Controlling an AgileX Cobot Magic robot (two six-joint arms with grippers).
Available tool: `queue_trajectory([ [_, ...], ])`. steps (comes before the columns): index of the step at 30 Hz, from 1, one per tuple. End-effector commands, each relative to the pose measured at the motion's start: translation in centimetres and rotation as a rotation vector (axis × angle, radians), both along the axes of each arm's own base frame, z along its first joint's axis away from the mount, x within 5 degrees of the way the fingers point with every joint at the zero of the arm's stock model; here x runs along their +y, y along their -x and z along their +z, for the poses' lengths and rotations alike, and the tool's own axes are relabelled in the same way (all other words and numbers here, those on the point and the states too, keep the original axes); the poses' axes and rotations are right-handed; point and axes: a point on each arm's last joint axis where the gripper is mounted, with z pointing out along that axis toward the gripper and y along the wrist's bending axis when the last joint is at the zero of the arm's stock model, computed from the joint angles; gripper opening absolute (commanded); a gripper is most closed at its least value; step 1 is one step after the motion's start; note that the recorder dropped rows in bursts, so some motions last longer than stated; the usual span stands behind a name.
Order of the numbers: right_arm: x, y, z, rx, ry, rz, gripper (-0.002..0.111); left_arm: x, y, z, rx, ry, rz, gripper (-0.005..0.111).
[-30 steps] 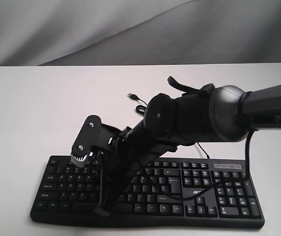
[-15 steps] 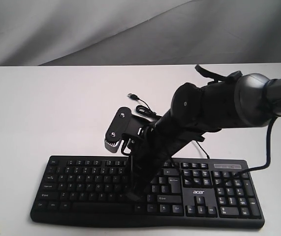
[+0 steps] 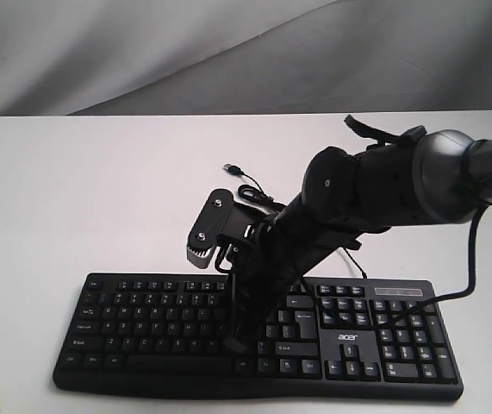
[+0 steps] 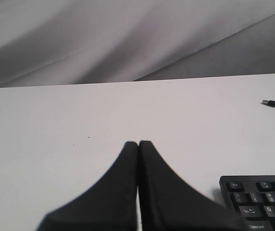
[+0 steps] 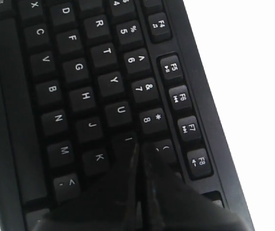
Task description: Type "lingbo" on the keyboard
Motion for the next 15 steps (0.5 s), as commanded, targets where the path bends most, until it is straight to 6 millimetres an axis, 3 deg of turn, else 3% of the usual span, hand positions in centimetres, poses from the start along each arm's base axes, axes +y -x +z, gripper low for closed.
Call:
queue_trajectory([
  [1,-0.32,-0.09,-0.13,-0.011,-0.001,-0.022,0.0,-0.01,-0.01,-0.03,-0.012,0.001,0.0,0.0],
  [15,-0.36,-0.04,-0.21,-0.009,-0.002,-0.027,0.0,-0.01,-0.01,-0.03,-0.012,0.001,0.0,0.0],
])
